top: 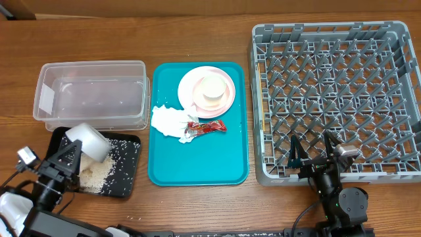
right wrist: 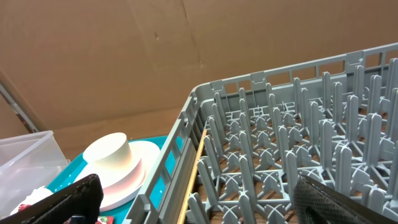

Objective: Sort waste into correct bins and load items into the dishwasher
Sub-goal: 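Tilt the bowl with the left gripper to dump rice onto the black tray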

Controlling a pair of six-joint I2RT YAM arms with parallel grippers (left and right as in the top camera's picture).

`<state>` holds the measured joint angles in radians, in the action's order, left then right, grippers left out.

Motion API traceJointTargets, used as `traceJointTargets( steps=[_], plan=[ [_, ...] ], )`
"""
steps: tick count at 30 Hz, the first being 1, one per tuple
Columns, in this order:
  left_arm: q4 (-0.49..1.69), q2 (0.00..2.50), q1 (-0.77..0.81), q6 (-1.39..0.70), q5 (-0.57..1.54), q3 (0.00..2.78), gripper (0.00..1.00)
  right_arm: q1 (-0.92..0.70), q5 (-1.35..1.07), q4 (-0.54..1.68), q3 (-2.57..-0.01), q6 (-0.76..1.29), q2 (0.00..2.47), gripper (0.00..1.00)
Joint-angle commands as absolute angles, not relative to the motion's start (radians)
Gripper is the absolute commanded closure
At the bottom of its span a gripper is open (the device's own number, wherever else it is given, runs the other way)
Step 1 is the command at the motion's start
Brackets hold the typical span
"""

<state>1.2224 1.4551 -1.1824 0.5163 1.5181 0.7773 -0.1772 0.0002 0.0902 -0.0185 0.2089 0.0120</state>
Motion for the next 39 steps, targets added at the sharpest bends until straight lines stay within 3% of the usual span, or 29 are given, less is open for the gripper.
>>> traceJointTargets(
  steps=[1, 10, 16, 26, 32, 39],
  plan=[
    [1.283, 1.442, -1.234, 0.593, 1.583, 0.771, 0.96, -0.175, 0.001, 0.084, -0.008, 0.21, 0.004, 0.0],
    [1.383, 1.442, -1.302, 0.714, 1.498, 0.771, 0.96, -0.175, 0.001, 0.084, -0.008, 0.21, 0.004, 0.0],
    [1.322, 1.442, -1.301, 0.64, 1.48, 0.772, 0.96, -0.175, 0.001, 0.084, -0.008, 0.21, 0.004, 0.0],
    [1.683, 1.441, -1.274, 0.886, 1.378, 0.911, 0.96, -0.175, 0.001, 0.084, -0.008, 0.21, 0.004, 0.0],
    [1.691, 1.406, -1.156, 0.793, 1.247, 1.03, 0.96, -0.175, 0.001, 0.084, -0.008, 0.21, 0.004, 0.0],
    [1.674, 1.343, -0.897, 0.651, 1.226, 1.124, 0.96, -0.175, 0.001, 0.084, -0.008, 0.21, 0.004, 0.0]
  ],
)
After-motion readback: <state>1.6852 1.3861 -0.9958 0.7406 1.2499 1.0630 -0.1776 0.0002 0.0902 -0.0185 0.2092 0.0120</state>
